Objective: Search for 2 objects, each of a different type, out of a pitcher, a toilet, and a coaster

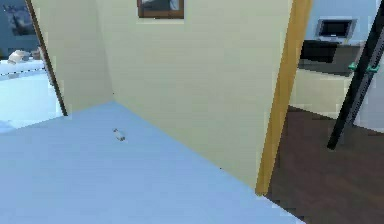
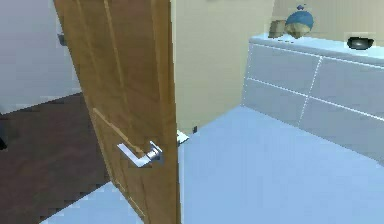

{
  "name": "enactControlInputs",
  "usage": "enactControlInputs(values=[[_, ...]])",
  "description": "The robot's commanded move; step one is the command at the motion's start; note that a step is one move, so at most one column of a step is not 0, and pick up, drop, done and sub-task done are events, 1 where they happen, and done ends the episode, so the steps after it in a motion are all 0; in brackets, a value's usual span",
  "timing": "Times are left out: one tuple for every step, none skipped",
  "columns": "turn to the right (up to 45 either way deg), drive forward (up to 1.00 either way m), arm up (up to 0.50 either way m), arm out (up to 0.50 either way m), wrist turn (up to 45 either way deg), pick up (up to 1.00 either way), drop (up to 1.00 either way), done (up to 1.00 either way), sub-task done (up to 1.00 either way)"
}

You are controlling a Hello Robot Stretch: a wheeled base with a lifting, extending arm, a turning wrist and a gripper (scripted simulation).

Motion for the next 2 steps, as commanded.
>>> enactControlInputs(values=[[15.0,0.00,0.00,0.00,0.0,0.00,0.00,0.00,0.00],[0.0,0.40,0.00,0.00,0.0,0.00,0.00,0.00,0.00]])
